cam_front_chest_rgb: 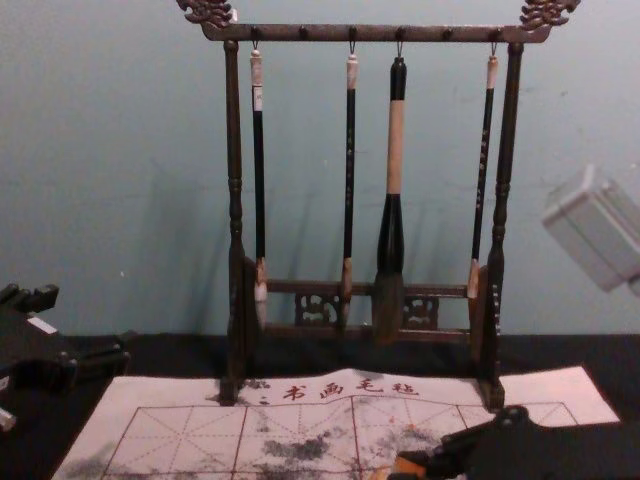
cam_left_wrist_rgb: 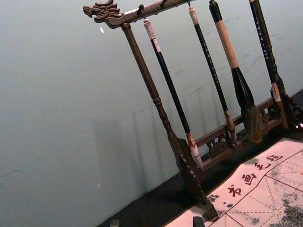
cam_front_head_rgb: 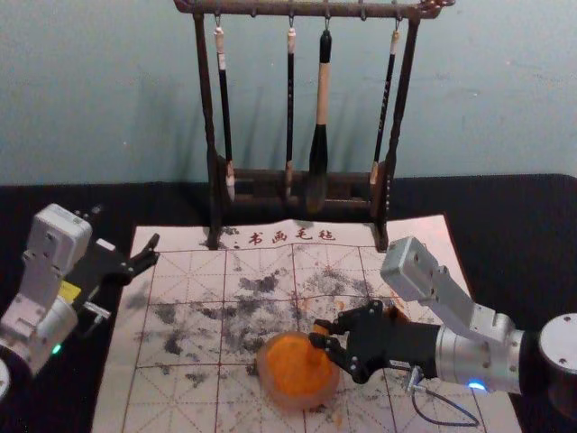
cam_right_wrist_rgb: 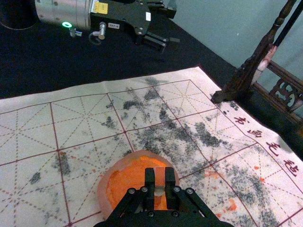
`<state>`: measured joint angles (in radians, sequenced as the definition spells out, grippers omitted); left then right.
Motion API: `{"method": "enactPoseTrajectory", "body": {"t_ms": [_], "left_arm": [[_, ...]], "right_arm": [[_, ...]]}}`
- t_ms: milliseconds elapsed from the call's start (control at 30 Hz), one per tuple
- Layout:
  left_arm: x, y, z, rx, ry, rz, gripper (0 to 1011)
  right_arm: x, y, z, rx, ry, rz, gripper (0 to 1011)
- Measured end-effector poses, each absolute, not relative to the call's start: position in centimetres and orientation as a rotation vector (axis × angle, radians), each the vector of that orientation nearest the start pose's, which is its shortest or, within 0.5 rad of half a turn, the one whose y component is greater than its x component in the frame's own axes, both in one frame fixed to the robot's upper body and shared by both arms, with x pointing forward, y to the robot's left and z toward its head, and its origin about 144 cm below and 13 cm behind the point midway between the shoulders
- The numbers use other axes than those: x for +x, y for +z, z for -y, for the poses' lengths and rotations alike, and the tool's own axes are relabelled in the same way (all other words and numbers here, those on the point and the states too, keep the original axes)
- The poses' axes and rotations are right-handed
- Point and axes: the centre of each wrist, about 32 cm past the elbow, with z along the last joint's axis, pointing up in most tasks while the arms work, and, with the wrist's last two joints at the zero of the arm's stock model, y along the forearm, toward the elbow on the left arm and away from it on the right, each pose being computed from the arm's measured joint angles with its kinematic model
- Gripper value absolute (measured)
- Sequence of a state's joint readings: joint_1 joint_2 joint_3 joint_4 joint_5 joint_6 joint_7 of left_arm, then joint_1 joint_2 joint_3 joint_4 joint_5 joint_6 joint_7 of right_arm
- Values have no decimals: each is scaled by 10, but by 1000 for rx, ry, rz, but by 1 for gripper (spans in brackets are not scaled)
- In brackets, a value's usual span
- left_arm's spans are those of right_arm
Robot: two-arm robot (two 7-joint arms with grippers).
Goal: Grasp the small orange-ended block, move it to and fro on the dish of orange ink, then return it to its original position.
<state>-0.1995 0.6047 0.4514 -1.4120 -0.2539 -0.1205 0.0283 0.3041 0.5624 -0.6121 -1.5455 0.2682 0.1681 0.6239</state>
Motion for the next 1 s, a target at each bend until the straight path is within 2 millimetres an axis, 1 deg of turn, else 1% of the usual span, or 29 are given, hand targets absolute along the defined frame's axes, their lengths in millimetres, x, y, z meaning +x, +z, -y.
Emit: {"method": "enactPoseTrajectory", "body": {"t_ms": [400, 767, 1000], "left_arm": [[489, 1140, -310, 305, 1248, 285, 1001], [489, 1140, -310, 304, 1248, 285, 1001], [489, 1140, -310, 304, 1248, 285, 1001]], "right_arm": [[484, 1179, 240, -434, -431, 56, 87], [478, 1178, 238, -432, -381, 53, 87], [478, 1178, 234, -429, -359, 59, 87]]}}
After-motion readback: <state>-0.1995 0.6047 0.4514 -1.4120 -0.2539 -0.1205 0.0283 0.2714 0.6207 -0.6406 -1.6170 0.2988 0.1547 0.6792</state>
